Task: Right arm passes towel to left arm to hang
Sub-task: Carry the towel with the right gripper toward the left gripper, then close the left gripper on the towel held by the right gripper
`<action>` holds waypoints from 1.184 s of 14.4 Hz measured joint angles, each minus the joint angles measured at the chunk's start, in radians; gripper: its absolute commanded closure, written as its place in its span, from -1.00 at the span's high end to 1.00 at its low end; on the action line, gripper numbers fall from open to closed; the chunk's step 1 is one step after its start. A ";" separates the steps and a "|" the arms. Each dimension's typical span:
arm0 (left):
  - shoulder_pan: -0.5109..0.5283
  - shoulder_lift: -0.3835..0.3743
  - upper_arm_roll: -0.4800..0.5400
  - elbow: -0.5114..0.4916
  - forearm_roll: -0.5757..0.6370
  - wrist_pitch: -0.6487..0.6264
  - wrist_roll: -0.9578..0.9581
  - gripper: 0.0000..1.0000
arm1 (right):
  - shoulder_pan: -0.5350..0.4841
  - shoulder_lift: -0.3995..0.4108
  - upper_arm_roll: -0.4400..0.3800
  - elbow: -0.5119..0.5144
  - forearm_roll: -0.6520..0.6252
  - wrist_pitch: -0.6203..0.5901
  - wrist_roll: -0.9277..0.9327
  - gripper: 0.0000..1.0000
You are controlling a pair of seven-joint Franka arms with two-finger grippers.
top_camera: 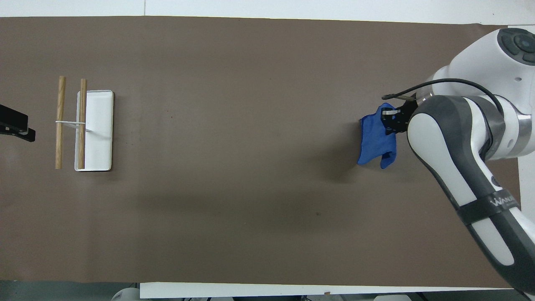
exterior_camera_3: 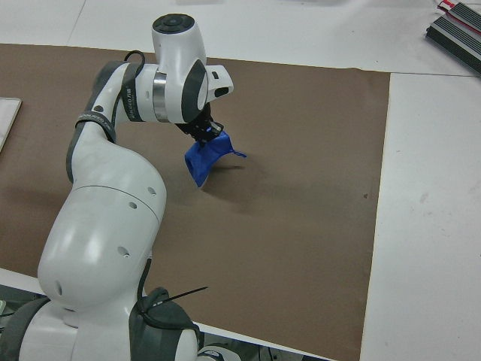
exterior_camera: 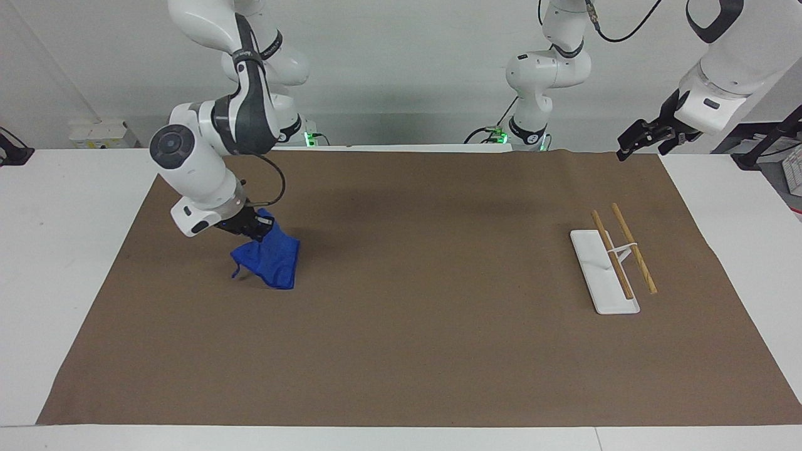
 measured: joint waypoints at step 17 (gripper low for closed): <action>-0.257 -0.100 -0.024 -0.417 -0.252 0.597 -1.659 1.00 | 0.043 0.195 0.621 0.158 0.158 0.705 1.288 -1.00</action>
